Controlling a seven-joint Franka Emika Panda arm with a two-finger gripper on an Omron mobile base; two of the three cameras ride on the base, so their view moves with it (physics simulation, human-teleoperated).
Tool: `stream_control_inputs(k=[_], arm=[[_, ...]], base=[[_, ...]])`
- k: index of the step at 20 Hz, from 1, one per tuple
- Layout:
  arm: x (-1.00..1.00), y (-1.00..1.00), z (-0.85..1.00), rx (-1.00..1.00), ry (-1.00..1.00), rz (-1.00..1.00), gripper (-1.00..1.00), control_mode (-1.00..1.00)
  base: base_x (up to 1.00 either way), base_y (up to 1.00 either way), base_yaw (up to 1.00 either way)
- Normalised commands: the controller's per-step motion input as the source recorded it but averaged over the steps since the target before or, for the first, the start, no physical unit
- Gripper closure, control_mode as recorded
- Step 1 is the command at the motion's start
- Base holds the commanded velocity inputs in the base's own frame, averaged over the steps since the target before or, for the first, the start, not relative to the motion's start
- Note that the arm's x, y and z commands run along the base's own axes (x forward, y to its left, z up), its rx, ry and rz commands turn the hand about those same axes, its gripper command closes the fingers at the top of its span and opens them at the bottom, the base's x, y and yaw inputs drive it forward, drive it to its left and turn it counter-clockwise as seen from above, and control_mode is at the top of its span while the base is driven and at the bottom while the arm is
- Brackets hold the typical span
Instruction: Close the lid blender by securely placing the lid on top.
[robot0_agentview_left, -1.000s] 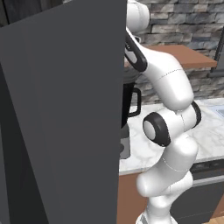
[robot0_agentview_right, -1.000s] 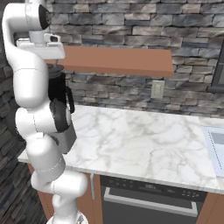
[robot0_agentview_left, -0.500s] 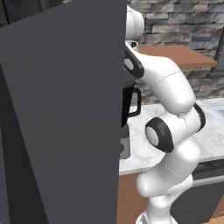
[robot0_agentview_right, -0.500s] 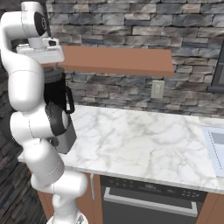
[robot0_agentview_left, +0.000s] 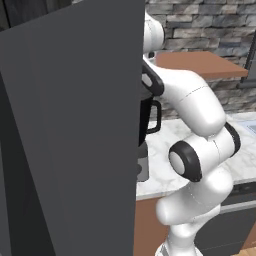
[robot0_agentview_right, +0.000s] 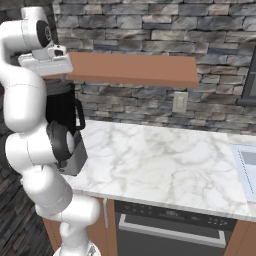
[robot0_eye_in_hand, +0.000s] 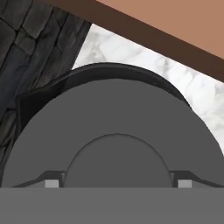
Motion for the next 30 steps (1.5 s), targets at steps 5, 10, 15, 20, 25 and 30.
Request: stream_control_inputs(k=[5, 10, 15, 20, 25, 30], arm=[[0.07, 0.17, -0.01, 0.0, -0.09, 0.0, 1.0, -1.0], [0.17, 0.15, -0.04, 0.0, -0.19, 0.0, 1.0, -1.0], [0.4, 0.02, -0.25, 0.0, -0.13, 0.0, 1.0, -1.0], [0.15, -0.08, -0.41, 0.03, -0.04, 0.0, 1.0, -1.0], [0.0, -0.18, -0.6, 0.07, -0.03, 0.0, 1.0, -1.0], [0.13, -0.11, -0.41, 0.08, 0.02, 0.0, 1.0, -1.0]], base=[[0.0, 0.0, 0.0], [0.0, 0.0, 0.0], [0.0, 0.0, 0.0], [0.0, 0.0, 0.0], [0.0, 0.0, 0.0], [0.0, 0.0, 0.0]])
